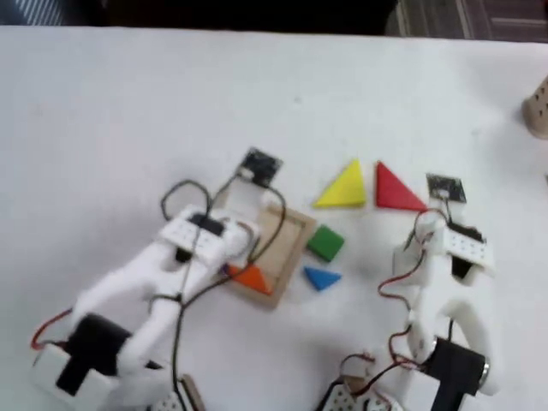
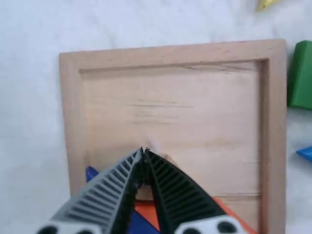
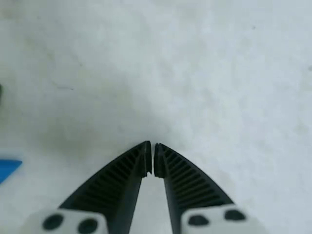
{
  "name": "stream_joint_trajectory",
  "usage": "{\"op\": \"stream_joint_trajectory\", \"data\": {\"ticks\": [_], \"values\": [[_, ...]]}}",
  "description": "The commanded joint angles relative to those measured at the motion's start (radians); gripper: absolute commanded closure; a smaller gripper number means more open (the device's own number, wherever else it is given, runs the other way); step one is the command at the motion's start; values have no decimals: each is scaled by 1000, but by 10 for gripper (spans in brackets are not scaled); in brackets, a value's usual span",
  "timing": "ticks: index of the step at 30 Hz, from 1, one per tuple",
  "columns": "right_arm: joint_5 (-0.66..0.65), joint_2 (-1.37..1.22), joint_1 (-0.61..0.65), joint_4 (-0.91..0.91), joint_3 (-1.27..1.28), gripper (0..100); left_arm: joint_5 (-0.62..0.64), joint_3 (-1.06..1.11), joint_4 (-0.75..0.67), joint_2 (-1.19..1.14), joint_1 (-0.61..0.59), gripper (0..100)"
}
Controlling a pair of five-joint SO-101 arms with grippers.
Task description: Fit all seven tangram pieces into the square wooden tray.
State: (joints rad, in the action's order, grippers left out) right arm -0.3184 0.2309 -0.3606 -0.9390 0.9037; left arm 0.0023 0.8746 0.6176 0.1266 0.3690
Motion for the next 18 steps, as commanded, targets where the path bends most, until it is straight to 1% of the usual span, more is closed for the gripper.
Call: {"op": "stream_joint_trajectory", "data": {"ticks": [1, 6, 16, 18], "values": [[-14, 38, 13, 1, -6, 978, 17, -55, 15, -1, 31, 978], [-14, 38, 13, 2, -6, 978, 17, -52, 74, 28, 67, 978], [-12, 38, 13, 2, -6, 978, 17, -40, 75, 77, 56, 978], [-12, 38, 13, 2, -6, 978, 17, -31, 72, 110, 39, 978]]}}
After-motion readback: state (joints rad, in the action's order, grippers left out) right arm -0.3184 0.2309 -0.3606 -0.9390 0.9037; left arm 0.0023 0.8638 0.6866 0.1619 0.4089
